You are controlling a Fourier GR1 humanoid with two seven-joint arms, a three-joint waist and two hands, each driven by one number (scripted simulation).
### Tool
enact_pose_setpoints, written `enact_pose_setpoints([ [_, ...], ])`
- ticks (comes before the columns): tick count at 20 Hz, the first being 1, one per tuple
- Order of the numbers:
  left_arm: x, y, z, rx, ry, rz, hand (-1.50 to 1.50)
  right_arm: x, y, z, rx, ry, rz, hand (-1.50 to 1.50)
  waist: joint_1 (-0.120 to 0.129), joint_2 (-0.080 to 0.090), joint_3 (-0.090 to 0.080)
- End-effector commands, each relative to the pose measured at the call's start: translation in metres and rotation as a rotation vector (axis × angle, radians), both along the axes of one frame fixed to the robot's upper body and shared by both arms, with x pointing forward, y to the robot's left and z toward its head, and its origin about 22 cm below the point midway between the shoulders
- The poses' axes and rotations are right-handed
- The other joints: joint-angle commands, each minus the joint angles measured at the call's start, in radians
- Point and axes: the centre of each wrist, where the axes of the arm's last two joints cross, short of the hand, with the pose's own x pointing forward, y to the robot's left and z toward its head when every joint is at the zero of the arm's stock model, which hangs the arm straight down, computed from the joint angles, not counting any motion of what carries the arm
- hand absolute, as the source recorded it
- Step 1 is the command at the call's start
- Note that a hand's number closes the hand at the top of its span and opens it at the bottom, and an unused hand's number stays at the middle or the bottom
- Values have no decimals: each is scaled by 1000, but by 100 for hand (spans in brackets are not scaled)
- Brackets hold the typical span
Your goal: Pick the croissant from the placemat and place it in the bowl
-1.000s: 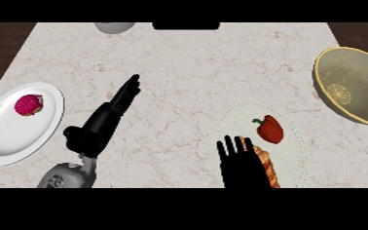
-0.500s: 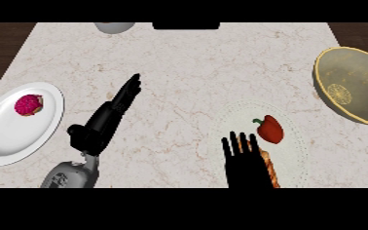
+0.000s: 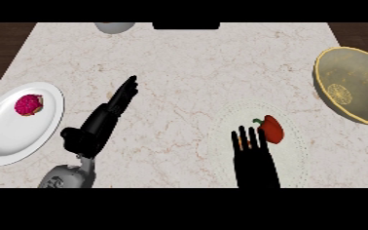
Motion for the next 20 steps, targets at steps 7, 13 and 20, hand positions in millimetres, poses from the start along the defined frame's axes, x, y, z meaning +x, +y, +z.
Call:
enact_pose_setpoints([
  [7, 9, 8, 13, 16, 5, -5, 0, 35, -31, -19, -1, 35, -56, -150, 1, 0, 0],
  [13, -10, 3, 14, 4, -10, 8, 0, 10, -20, -30, 30, 7, -16, -150, 1, -1, 0],
  [20, 19, -14, 9, -14, 7, 12, 0, 36, -30, -34, 76, -45, 122, 150, -2, 1, 0],
])
